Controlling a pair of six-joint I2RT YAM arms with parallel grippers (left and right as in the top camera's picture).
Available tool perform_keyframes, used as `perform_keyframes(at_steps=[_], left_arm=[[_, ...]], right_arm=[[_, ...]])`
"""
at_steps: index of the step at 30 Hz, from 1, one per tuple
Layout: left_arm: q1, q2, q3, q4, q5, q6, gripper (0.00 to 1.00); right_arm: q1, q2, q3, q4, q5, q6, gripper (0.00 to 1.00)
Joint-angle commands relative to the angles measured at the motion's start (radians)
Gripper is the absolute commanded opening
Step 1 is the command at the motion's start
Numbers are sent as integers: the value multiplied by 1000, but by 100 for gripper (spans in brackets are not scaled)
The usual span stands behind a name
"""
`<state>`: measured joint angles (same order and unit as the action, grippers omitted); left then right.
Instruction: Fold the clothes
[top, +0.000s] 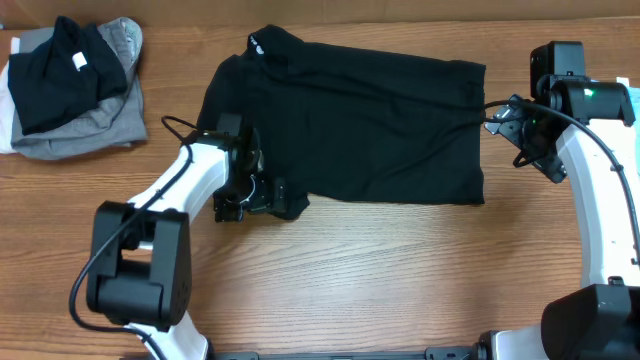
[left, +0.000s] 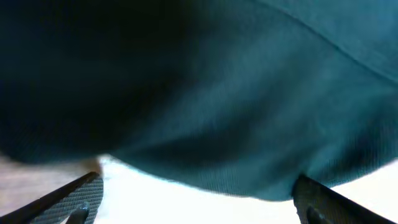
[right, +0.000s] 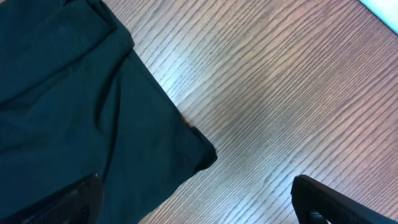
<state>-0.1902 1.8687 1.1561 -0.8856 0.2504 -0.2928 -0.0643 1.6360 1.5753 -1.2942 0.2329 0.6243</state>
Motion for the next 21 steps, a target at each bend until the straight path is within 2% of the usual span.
perform_keyframes(at_steps=[1,3,5,7,10,19,21], left_arm=[[-6,32,-9,34,-7,-18,99],[-6,42,-9,59,-7,-18,93],[-6,49,-9,73,-7,-18,75],[-6,54,-9,75,-19,-18,40],[-5,54,-9,73,-37,-19,4],[-5,54,-9,32,-44,-18,4],[-5,54,-9,27,-48,-18,4]], right_arm=[[-4,5,-5,3,6,-3,100],[-4,11,-5,3,-14,-3,100],[-4,21,-5,3,-44,-3,100],[-3,32,-6,0,-48,-3,99],[-3,55,-6,-2,-51,-3,83],[-3,177,-17,-56,-77,-3,80],[-3,183,-58,-41,-93,-3,75]])
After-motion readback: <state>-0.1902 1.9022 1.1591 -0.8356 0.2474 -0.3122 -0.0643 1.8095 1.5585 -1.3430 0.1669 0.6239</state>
